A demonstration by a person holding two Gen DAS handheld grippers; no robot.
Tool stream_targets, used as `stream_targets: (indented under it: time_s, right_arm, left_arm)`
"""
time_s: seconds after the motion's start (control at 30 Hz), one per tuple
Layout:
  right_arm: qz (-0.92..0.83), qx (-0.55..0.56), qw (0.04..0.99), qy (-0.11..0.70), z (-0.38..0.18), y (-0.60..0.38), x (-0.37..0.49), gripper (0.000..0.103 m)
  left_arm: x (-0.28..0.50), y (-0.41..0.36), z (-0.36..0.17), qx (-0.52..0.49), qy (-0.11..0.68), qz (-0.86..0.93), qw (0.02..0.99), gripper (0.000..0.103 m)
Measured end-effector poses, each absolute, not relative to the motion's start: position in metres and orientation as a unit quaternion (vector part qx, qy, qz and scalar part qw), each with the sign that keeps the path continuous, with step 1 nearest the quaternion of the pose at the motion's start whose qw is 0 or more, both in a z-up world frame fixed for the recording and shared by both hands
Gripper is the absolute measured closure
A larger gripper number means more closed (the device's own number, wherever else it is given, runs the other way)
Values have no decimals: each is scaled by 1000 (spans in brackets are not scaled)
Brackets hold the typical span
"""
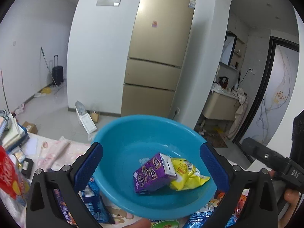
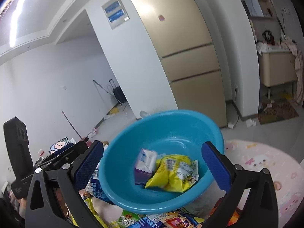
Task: Organize snacks
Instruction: 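Open both tools to drop the carton and bag into the basin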
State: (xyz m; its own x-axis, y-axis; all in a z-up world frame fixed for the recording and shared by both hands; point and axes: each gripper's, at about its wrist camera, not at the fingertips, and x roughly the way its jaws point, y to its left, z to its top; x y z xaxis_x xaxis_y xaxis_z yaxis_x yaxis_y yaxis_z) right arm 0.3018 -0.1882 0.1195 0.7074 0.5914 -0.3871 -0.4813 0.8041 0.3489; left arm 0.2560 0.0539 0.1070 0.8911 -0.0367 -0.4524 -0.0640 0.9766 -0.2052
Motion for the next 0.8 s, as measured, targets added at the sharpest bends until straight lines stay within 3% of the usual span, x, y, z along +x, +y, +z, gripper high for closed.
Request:
stream_targets:
  time_s: [0.8]
  right_arm:
    - [270, 11, 962, 26, 220, -192, 151, 0]
  left_arm:
    - [118, 31, 229, -41, 111, -43, 992, 0]
